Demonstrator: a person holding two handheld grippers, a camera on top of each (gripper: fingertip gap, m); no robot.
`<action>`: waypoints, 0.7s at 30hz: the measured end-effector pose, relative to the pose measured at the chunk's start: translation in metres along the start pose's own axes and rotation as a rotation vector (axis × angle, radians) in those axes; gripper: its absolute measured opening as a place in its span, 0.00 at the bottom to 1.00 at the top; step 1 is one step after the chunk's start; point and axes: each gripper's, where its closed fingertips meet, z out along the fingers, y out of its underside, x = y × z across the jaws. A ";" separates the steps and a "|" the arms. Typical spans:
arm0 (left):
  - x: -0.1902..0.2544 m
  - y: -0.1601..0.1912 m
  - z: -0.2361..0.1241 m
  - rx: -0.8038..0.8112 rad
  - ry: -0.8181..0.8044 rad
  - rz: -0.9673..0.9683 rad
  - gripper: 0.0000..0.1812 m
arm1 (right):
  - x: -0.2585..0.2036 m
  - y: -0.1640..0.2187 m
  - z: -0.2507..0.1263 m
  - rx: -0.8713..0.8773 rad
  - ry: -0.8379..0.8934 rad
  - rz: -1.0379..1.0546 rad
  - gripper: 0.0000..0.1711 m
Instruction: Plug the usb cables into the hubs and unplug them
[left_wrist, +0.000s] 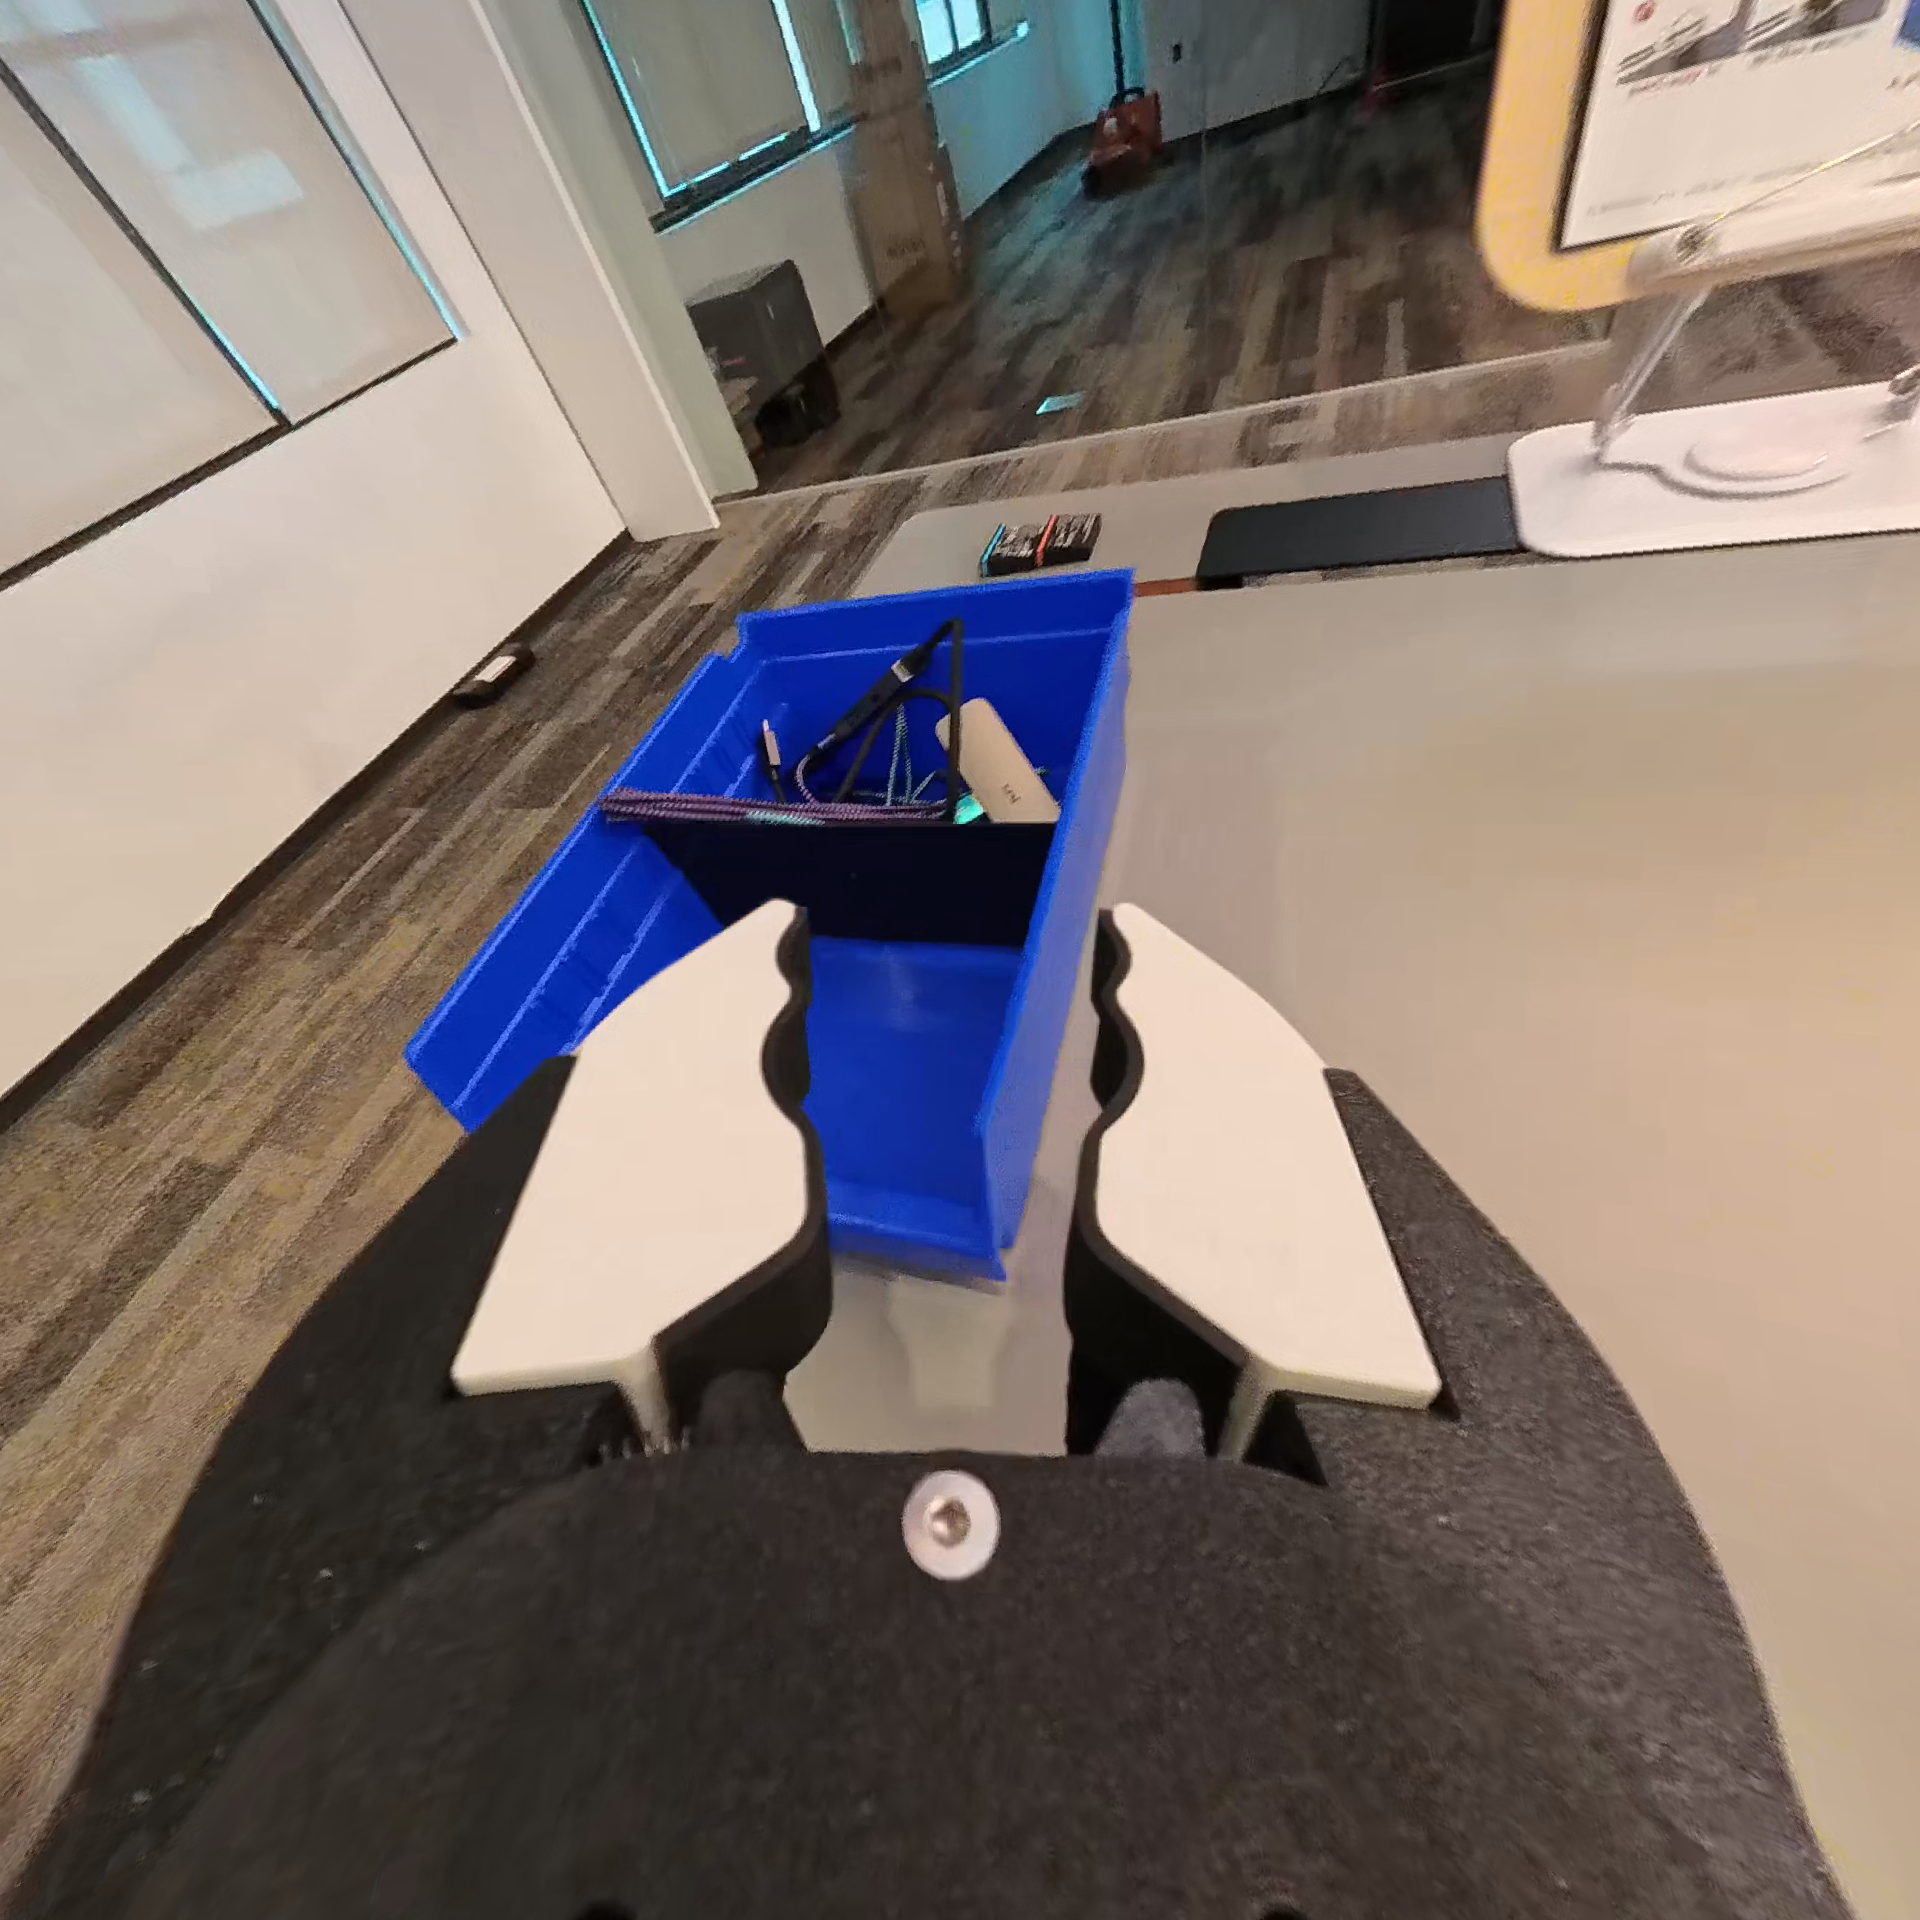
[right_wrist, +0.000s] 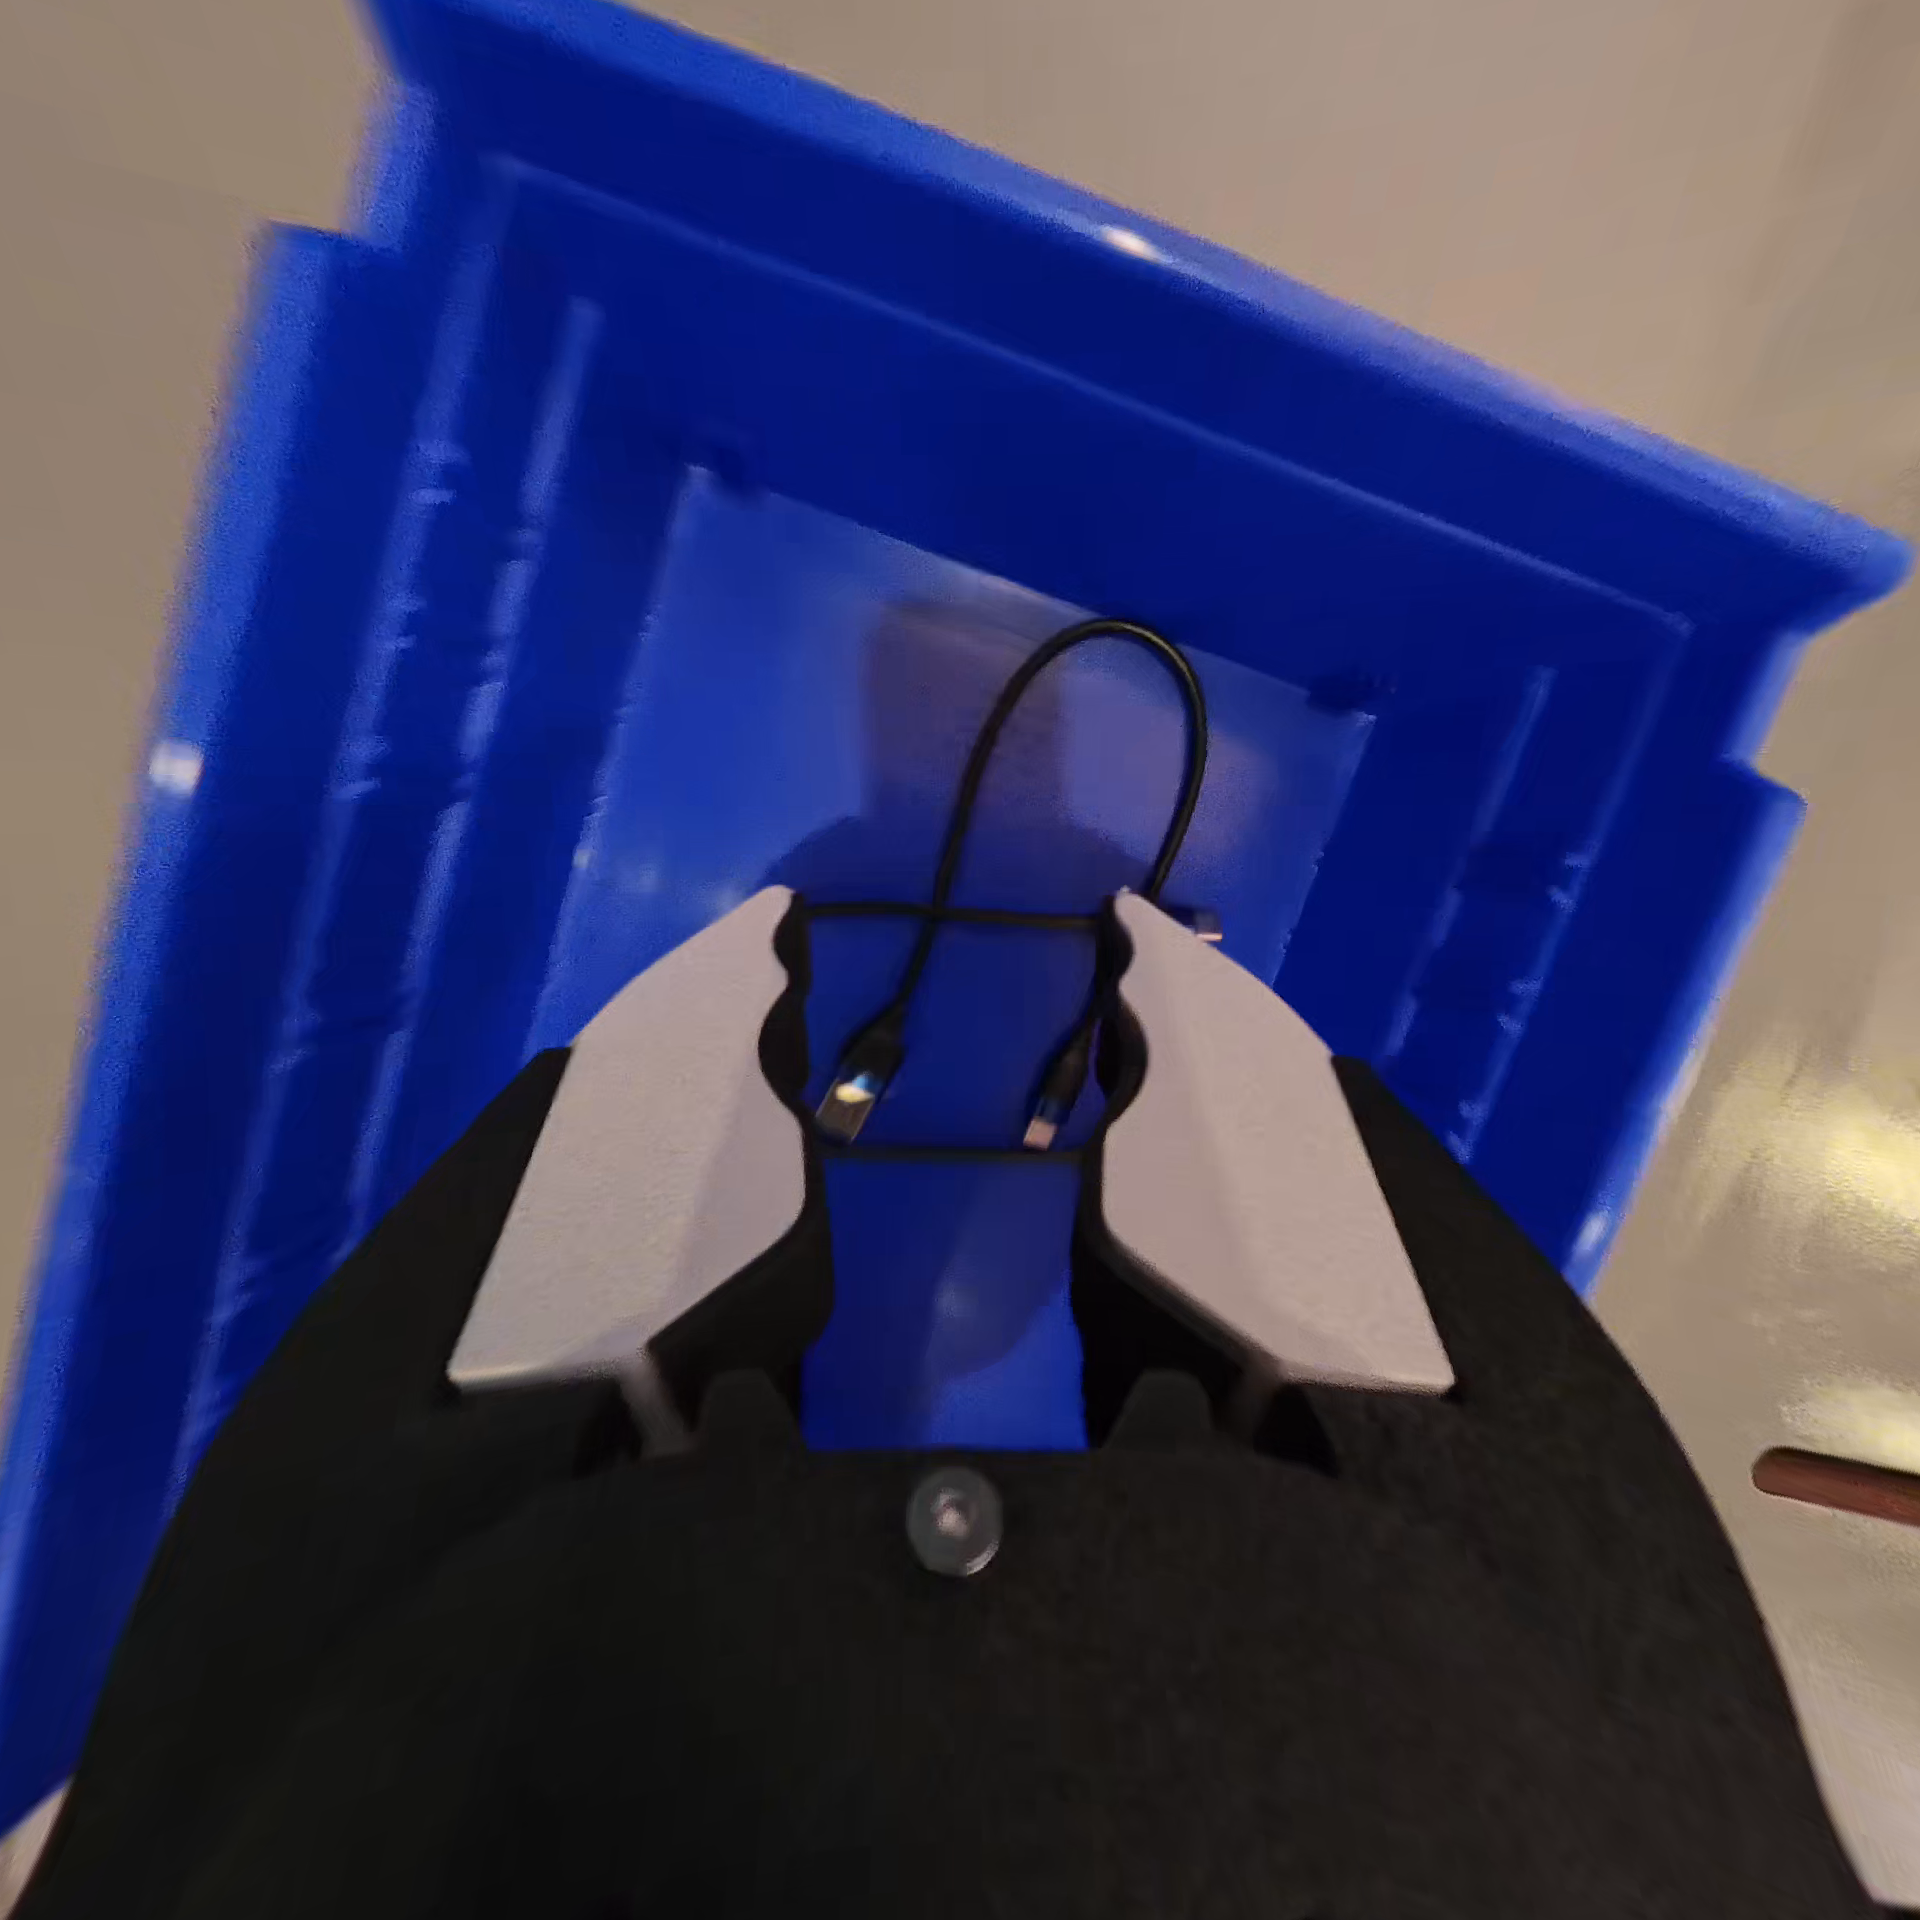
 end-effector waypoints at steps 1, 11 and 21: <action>0.004 -0.003 -0.003 0.010 0.013 0.004 0.28 | 0.006 0.001 0.014 -0.038 0.006 0.009 0.34; 0.013 -0.016 -0.019 0.032 0.024 0.067 0.28 | 0.015 0.025 0.059 -0.201 -0.014 0.092 0.45; 0.020 -0.030 -0.030 0.088 0.029 0.078 0.26 | -0.012 0.066 0.036 -0.286 -0.071 -0.010 0.11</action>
